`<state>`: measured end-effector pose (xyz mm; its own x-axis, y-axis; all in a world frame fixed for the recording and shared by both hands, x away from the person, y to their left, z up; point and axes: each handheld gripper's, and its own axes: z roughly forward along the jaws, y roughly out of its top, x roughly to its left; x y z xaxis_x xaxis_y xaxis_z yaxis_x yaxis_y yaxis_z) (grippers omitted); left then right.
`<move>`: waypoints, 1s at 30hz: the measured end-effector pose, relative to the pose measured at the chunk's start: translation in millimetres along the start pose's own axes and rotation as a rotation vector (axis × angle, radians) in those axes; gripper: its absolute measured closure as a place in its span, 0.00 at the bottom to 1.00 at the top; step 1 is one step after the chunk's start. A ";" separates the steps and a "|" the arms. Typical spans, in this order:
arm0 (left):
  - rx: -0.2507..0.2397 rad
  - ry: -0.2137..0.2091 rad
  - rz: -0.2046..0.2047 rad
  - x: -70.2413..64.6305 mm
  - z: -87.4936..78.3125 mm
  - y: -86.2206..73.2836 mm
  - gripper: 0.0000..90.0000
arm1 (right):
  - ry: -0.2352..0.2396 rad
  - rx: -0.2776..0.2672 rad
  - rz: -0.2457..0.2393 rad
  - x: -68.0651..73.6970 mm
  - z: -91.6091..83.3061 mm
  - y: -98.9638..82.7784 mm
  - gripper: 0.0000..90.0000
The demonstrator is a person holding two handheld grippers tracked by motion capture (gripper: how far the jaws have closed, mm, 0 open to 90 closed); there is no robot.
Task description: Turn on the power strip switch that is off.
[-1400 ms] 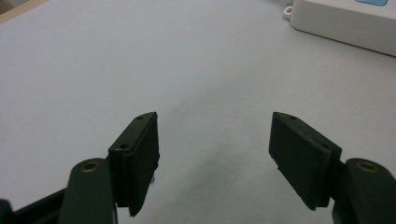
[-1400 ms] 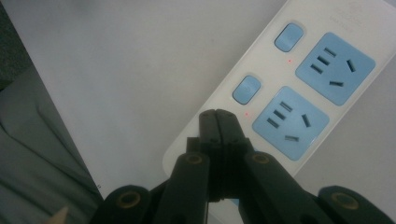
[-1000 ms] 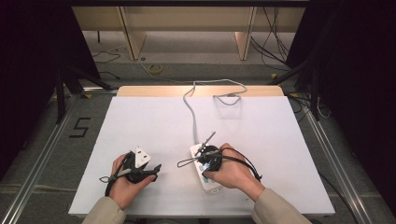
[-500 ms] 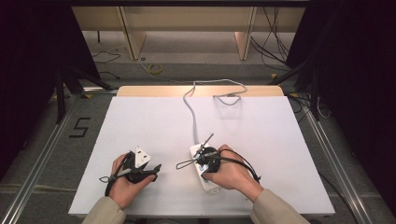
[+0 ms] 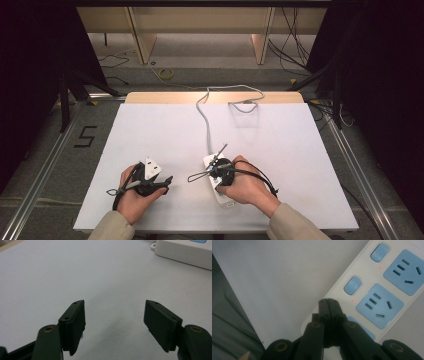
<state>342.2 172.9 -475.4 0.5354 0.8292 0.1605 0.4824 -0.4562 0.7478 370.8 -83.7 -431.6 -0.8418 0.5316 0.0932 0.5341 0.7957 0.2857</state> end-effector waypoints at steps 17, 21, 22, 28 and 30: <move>0.002 -0.003 0.002 -0.9 0.1 0.3 0.37 | 0.016 0.006 0.030 -1.8 1.3 0.2 1.00; 0.005 -0.003 0.005 -1.0 0.1 0.4 0.37 | 0.010 0.005 0.022 -1.3 1.5 0.2 1.00; 0.005 -0.003 0.005 -1.1 0.1 0.4 0.37 | 0.010 0.006 0.023 -1.4 1.4 0.2 1.00; 0.002 -0.003 0.001 -1.6 0.4 0.4 0.38 | 0.014 0.009 0.028 -1.5 1.4 0.6 1.00; 0.002 -0.002 0.002 -1.6 0.4 0.4 0.38 | 0.013 0.009 0.034 -1.3 1.6 0.8 1.00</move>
<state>341.8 171.3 -475.6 0.5379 0.8277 0.1602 0.4827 -0.4581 0.7464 372.5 -83.2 -433.1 -0.8241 0.5547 0.1151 0.5630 0.7797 0.2741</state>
